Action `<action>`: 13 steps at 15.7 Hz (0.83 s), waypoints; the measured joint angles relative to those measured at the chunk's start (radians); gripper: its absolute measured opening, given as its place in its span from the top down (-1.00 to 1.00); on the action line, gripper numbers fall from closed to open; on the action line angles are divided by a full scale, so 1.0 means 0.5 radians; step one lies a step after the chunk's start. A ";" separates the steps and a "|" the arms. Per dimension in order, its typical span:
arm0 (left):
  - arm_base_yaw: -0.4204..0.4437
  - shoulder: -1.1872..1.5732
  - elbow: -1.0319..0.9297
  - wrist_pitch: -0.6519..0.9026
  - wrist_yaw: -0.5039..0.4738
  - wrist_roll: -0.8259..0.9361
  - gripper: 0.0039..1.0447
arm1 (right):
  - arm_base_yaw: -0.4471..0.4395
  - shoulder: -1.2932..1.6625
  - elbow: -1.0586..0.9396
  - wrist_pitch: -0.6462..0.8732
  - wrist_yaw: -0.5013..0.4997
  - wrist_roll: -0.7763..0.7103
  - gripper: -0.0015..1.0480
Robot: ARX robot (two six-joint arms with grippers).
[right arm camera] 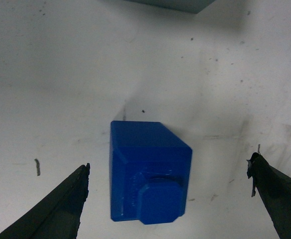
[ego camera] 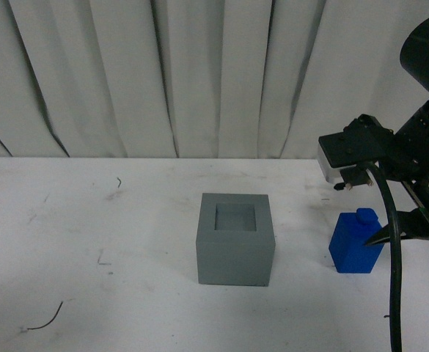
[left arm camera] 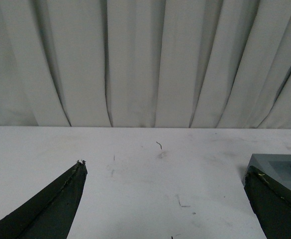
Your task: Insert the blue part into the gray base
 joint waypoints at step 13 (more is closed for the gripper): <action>0.000 0.000 0.000 0.000 0.000 0.001 -0.88 | -0.003 0.136 -0.027 0.027 0.183 -0.043 0.09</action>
